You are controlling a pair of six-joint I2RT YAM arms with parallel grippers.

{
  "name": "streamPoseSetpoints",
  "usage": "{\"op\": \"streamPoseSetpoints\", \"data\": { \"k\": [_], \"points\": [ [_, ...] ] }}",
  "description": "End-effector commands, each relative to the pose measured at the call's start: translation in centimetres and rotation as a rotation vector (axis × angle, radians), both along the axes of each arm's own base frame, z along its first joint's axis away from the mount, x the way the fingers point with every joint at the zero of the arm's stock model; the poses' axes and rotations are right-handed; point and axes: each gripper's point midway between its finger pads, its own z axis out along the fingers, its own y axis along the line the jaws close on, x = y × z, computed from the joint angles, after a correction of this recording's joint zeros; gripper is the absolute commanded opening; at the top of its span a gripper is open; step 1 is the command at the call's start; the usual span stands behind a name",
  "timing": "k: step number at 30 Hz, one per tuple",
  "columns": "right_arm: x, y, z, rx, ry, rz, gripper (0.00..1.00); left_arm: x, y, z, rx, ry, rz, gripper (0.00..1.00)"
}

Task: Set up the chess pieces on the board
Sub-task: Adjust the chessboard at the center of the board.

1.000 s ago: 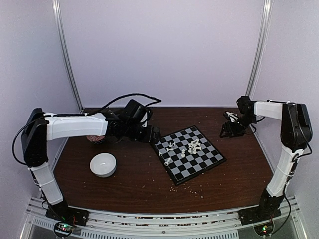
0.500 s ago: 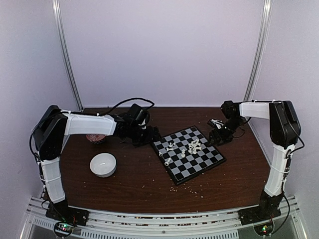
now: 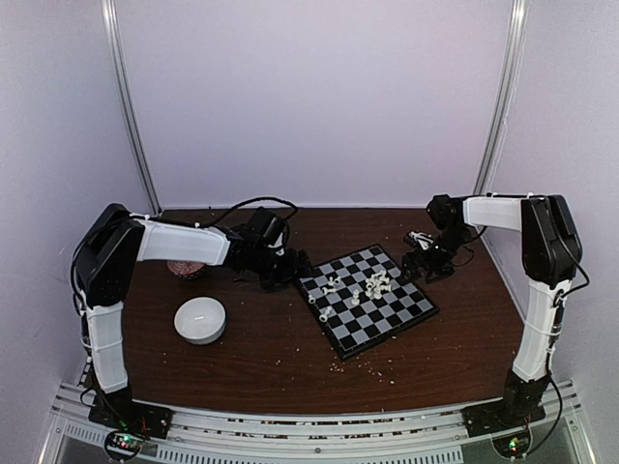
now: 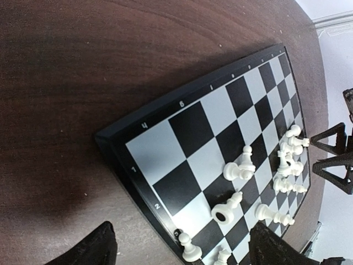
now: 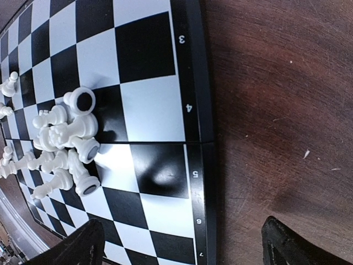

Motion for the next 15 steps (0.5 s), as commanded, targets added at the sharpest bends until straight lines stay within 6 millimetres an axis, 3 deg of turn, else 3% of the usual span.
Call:
{"op": "streamPoseSetpoints", "data": {
  "k": [1,6,15],
  "points": [
    [0.3,0.3,0.5,0.000,0.016,-0.039,1.00,0.6,-0.9,0.3,-0.061,-0.006,-0.016,0.85],
    [-1.0,2.2,-1.1,0.098,0.156,-0.029,0.99,0.7,-1.0,-0.2,-0.067,0.008,-0.018,0.85],
    [-2.6,3.0,-1.8,0.143,0.188,-0.012,0.91,1.0,-1.2,-1.5,-0.066,0.040,-0.025,0.82]
  ]
}}
